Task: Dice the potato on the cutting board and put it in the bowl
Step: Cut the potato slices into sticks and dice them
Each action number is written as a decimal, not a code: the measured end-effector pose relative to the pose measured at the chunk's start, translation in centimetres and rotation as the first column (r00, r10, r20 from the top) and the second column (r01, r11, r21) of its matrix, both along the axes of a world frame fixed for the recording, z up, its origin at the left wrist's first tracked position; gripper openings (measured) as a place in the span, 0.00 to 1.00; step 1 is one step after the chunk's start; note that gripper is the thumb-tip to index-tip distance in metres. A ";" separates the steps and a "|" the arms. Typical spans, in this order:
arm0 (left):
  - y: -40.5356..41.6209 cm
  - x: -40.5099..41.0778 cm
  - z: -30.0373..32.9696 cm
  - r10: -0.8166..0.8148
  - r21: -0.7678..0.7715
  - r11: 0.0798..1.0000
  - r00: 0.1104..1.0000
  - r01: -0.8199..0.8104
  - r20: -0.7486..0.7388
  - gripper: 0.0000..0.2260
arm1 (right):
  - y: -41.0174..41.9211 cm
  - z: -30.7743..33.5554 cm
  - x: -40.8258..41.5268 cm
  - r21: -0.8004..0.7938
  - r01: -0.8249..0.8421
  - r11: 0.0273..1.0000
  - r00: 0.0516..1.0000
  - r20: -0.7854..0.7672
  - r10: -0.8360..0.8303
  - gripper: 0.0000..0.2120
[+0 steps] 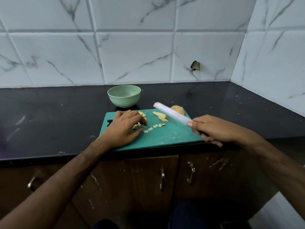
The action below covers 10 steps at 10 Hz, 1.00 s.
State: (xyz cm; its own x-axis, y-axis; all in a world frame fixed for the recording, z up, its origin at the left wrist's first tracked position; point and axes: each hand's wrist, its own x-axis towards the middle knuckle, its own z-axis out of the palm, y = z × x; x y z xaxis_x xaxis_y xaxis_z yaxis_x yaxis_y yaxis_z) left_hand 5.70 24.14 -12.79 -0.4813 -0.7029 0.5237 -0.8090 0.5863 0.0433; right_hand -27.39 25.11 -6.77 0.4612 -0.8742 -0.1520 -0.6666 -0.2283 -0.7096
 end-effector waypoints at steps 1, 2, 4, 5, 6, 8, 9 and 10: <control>-0.7 -0.6 0.5 -0.097 0.055 0.994 0.983 0.089 0.158 0.13 | -2.4 -2.2 1.0 -0.031 0.094 0.995 0.941 0.328 -0.079 0.19; -1.8 -2.7 1.3 -0.177 0.058 0.984 0.955 0.167 0.238 0.16 | -4.2 -3.4 2.2 -0.106 0.235 0.966 0.845 0.514 -0.149 0.19; -3.7 -5.4 1.7 -0.254 0.106 0.967 0.888 0.230 0.385 0.20 | -5.7 -4.6 2.6 -0.096 0.305 0.947 0.750 0.637 -0.177 0.19; -3.8 -4.1 1.3 -0.228 0.047 0.973 0.905 0.226 0.359 0.18 | -5.8 -4.8 2.6 -0.127 0.284 0.950 0.776 0.613 -0.150 0.19; -3.5 -2.6 0.7 -0.149 0.007 0.988 0.950 0.153 0.273 0.16 | -5.9 -4.8 2.5 -0.125 0.285 0.950 0.770 0.620 -0.150 0.19; -3.8 -0.9 0.2 0.041 -0.085 0.996 0.987 -0.028 0.154 0.11 | -5.8 -4.9 2.4 -0.127 0.277 0.952 0.771 0.621 -0.142 0.19; -4.1 -1.0 0.6 0.116 -0.065 0.992 0.989 -0.110 0.089 0.06 | -5.9 -5.0 2.4 -0.125 0.284 0.951 0.767 0.624 -0.147 0.19; -4.8 -1.2 1.1 0.198 -0.043 0.979 0.980 -0.197 0.015 0.02 | -6.0 -5.1 2.4 -0.124 0.286 0.950 0.769 0.621 -0.151 0.19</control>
